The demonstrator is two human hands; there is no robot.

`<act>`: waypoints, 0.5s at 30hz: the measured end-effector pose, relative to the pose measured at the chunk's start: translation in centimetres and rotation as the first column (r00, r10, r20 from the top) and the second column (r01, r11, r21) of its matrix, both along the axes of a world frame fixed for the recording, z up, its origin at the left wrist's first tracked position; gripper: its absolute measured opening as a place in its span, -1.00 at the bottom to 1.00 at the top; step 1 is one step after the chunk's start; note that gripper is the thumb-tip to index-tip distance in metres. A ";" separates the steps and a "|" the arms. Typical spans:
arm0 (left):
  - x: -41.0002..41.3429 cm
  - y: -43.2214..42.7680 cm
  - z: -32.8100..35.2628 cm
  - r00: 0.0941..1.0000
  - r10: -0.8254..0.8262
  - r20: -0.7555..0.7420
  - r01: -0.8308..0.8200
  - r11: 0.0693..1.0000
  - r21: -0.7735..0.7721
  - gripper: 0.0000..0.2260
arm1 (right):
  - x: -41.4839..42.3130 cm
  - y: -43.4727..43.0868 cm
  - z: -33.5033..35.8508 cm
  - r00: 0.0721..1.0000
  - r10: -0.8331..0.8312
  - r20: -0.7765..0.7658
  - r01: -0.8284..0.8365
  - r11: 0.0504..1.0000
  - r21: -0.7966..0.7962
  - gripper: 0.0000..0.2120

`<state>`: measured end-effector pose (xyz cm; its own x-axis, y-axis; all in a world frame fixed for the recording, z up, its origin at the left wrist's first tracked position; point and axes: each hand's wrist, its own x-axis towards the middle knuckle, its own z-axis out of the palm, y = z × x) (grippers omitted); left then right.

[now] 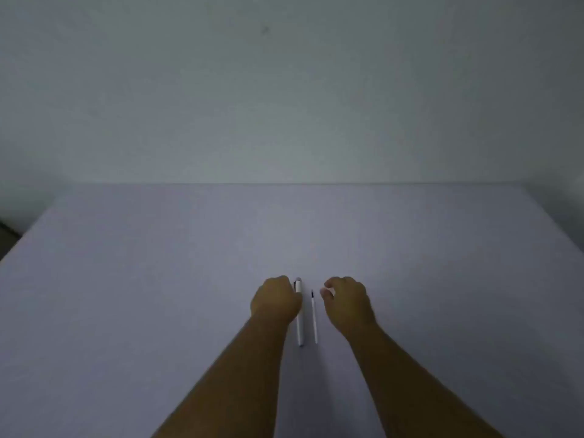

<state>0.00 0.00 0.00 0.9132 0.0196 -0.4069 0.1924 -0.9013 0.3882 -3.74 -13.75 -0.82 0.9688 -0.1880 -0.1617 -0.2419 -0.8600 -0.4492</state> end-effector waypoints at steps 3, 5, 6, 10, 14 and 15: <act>-1.1 -0.4 -1.9 0.993 0.089 -0.075 -0.093 0.994 -0.052 -0.72 | -0.1 -0.2 -1.5 1.000 -0.006 0.003 0.006 1.000 0.001 -0.75; -1.6 -0.7 -3.0 0.986 0.140 -0.087 -0.147 0.986 -0.081 -0.73 | -0.1 -0.2 -2.0 1.000 -0.021 -0.015 0.021 1.000 0.017 -0.77; -1.7 -0.9 -3.2 0.983 0.158 -0.093 -0.166 0.982 -0.091 -0.75 | -0.1 -0.2 -2.3 1.000 -0.023 -0.014 0.023 0.999 0.028 -0.78; -1.2 -1.0 -3.3 0.967 0.216 -0.132 -0.232 0.965 -0.123 -0.81 | 0.1 0.0 -2.7 1.000 0.007 0.014 -0.007 1.000 0.010 -0.77; -0.8 -0.6 -3.1 0.969 0.216 -0.118 -0.235 0.954 -0.185 -0.84 | 1.1 0.7 -2.4 1.000 0.005 0.028 -0.008 0.993 0.116 -0.77; -0.7 -0.6 -3.0 0.975 0.200 -0.097 -0.216 0.954 -0.206 -0.84 | 1.3 1.0 -2.2 1.000 -0.022 0.017 0.019 0.985 0.170 -0.76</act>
<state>-0.71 -0.59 -2.99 0.8651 0.1108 -0.4892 0.4025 -0.7353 0.5453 -2.41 -12.78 -3.05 0.9682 -0.1791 -0.1750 -0.2488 -0.7659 -0.5929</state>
